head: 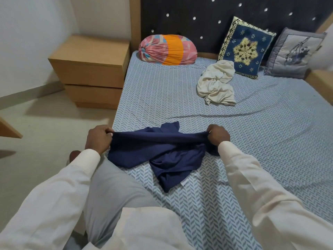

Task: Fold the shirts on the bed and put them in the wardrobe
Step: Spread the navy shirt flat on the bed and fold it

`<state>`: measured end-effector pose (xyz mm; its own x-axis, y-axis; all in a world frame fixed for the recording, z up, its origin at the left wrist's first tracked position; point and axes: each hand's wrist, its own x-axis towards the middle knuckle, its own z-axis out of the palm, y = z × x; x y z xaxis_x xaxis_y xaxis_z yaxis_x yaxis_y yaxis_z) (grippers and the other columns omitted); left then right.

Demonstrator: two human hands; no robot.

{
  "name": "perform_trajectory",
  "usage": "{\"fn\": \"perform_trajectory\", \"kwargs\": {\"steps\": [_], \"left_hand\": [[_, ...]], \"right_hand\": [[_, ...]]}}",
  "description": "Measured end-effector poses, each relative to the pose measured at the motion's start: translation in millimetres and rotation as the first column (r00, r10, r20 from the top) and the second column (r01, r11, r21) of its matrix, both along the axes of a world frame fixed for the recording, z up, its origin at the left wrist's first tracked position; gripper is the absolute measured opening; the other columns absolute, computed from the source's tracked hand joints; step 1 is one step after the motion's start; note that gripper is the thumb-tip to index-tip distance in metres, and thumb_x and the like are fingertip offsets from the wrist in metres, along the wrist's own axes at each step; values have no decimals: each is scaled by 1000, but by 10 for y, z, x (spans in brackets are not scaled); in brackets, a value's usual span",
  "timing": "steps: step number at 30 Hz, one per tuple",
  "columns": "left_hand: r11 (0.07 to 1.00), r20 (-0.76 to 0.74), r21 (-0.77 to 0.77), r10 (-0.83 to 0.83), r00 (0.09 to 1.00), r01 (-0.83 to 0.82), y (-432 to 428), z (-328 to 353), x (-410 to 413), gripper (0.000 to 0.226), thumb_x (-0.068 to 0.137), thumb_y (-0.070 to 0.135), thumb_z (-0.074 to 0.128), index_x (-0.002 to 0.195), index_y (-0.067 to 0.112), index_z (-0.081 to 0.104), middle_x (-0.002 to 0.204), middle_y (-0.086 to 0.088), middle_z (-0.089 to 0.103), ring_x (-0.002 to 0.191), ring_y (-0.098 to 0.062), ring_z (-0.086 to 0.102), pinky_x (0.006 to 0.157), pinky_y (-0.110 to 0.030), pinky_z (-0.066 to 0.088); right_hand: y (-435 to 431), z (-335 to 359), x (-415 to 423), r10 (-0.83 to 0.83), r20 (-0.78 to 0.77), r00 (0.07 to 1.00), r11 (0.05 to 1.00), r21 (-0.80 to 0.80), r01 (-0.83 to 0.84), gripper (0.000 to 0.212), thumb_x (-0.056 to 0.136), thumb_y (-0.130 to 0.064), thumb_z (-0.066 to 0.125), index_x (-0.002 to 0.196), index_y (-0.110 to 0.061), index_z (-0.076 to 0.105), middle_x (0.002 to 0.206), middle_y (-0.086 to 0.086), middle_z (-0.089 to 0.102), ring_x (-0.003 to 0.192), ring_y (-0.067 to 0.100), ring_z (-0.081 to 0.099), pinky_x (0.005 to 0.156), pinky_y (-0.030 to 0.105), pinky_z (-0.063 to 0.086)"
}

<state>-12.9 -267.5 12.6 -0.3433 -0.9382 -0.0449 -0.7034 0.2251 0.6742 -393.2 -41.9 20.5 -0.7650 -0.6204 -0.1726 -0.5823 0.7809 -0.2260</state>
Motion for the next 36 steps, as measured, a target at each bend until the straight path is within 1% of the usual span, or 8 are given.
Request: {"fn": "perform_trajectory", "kwargs": {"steps": [2, 5, 8, 12, 17, 24, 31, 36], "left_hand": [[1000, 9, 2, 16, 1000, -16, 49, -76, 1, 22, 84, 4, 56, 88, 17, 73, 80, -5, 73, 75, -22, 67, 79, -27, 49], [999, -1, -17, 40, 999, -40, 95, -169, 6, 17, 84, 6, 61, 90, 16, 73, 87, -6, 73, 85, -25, 66, 82, -29, 47], [998, -9, -37, 51, 999, -51, 107, -213, 11, 15, 84, 6, 62, 89, 15, 73, 94, -6, 73, 92, -28, 65, 85, -31, 45], [995, -27, -63, 77, 997, -79, 125, -233, 5, 16, 84, 6, 61, 90, 14, 73, 97, -6, 73, 95, -29, 64, 86, -32, 45], [995, -37, -71, 67, 997, -69, 168, -270, 38, 16, 84, 7, 60, 88, 17, 72, 92, -4, 72, 90, -27, 65, 87, -35, 51], [997, -62, -59, 56, 996, -60, 168, -239, 72, 15, 80, 7, 62, 79, 20, 69, 82, -1, 70, 80, -26, 65, 80, -41, 55], [998, -49, -61, 30, 998, -33, 138, -225, 53, 19, 78, 4, 63, 73, 22, 60, 76, -1, 66, 74, -26, 63, 73, -41, 54], [998, 140, -10, -52, 989, 54, 78, -179, 30, 15, 77, 10, 68, 85, 20, 61, 83, -7, 68, 81, -31, 61, 72, -34, 48]], "right_hand": [[-15, -44, 11, 12, 53, 999, 996, 83, -16, 35, 88, -16, 59, 123, -18, 60, 130, 13, 56, 117, 34, 56, 95, 40, 47], [-25, -90, 63, 24, -43, 999, 996, -87, -28, 49, 80, -12, 63, 127, -16, 51, 131, 13, 45, 122, 34, 46, 88, 43, 45], [-55, -43, 119, 53, -171, 984, 978, -189, -86, 39, 73, -10, 63, 110, -19, 55, 117, 9, 48, 112, 31, 47, 74, 38, 42], [-62, -34, 148, 188, 64, 980, 973, -147, -177, 19, 73, -12, 64, 82, -29, 64, 88, -6, 61, 93, 24, 63, 75, 31, 45], [-3, -232, 107, 312, 45, 949, 942, -144, -303, 31, 88, -13, 60, 116, -23, 70, 116, 3, 58, 114, 27, 48, 97, 37, 43], [-49, -147, -6, 463, 90, 882, 877, 94, -471, 5, 85, -26, 63, 80, -27, 61, 104, -2, 62, 105, 23, 54, 82, 37, 48], [-102, -87, -85, 520, 72, 851, 817, 247, -521, 15, 85, -25, 59, 99, -28, 64, 106, 4, 64, 102, 27, 58, 82, 36, 47], [-143, 18, -97, 429, -112, 896, 901, 125, -416, 15, 84, -33, 56, 96, -25, 57, 107, 2, 59, 106, 26, 54, 77, 36, 41]]}}
